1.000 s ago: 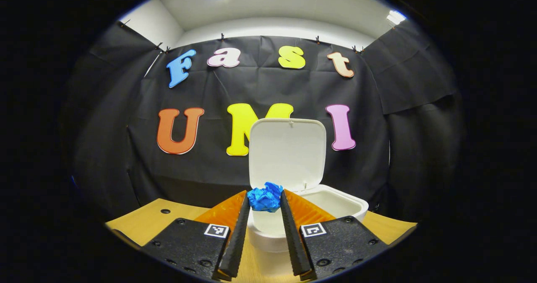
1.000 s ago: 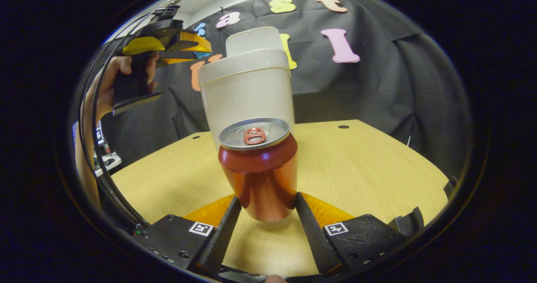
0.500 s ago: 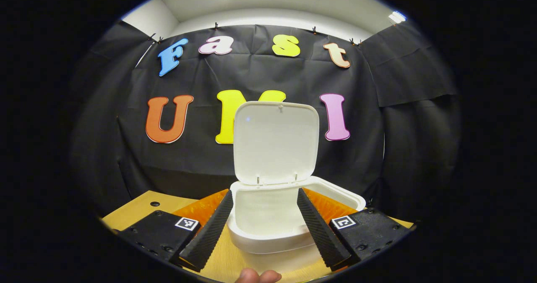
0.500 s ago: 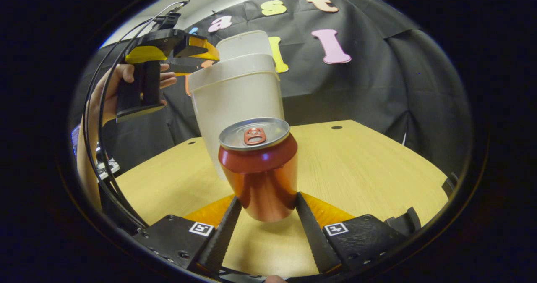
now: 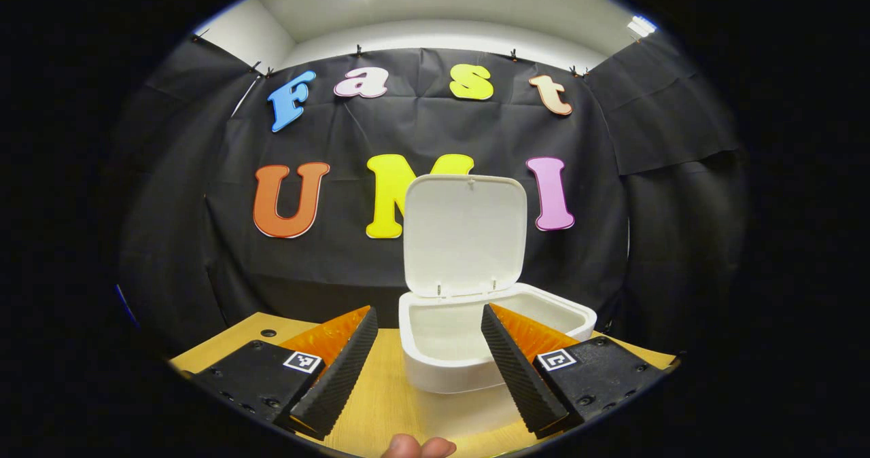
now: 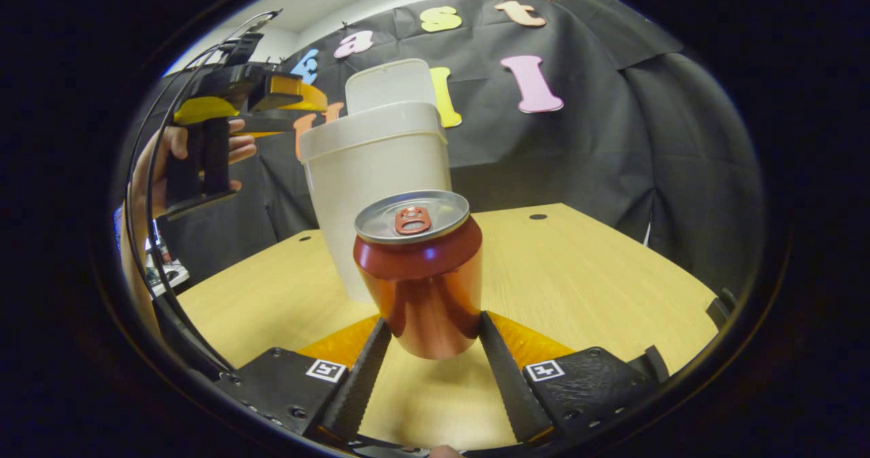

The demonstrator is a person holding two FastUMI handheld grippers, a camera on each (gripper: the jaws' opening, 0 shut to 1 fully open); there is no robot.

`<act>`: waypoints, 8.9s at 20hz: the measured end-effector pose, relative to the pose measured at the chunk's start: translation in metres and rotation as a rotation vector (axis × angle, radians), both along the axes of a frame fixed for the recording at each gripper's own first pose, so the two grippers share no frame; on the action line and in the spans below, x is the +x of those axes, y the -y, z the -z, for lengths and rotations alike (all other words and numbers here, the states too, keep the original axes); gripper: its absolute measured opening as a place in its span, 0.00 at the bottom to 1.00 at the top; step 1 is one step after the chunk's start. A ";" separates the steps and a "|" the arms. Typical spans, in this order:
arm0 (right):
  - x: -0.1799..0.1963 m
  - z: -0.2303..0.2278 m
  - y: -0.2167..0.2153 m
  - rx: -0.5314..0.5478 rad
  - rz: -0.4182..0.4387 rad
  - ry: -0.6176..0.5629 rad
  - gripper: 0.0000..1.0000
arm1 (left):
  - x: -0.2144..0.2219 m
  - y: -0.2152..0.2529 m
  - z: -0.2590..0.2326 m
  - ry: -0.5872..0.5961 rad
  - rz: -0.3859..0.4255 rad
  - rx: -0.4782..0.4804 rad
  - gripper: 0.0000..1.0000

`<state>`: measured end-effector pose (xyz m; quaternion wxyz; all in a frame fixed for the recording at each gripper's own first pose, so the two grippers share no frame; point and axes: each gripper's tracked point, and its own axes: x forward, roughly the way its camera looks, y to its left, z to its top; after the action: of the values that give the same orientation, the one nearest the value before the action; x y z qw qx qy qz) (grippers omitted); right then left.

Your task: Press the lid of the desktop garbage bin to open it, pick up the crumpled paper on the desktop and throw it into the bin, then pick up the pop can on the desktop and drop it into the bin, and finally close the garbage bin lid.

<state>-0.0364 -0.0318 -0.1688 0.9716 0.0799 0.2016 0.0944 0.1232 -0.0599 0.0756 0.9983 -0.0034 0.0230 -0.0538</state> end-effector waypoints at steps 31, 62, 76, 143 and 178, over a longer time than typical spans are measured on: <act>0.173 -0.234 -0.089 -0.105 -0.133 0.102 0.80 | -0.122 -0.141 0.076 0.048 -0.176 0.085 0.99; 0.250 -0.304 -0.079 -0.133 0.007 0.139 0.82 | -0.124 -0.156 0.083 -0.014 -0.159 -0.061 0.99; 0.324 -0.389 -0.109 -0.189 -0.031 0.332 0.87 | -0.126 -0.177 0.088 -0.020 -0.228 0.035 0.99; 0.225 -0.215 -0.114 -0.135 -0.168 -0.064 0.92 | -0.131 -0.179 0.079 0.003 -0.256 0.068 1.00; 0.189 -0.197 -0.112 -0.140 -0.146 0.145 0.88 | -0.134 -0.178 0.076 -0.001 -0.265 0.052 0.99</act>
<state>0.1523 0.0804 0.0281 0.9774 -0.0100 0.1419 0.1563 -0.0111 0.1176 -0.0007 0.9964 0.0193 0.0240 0.0792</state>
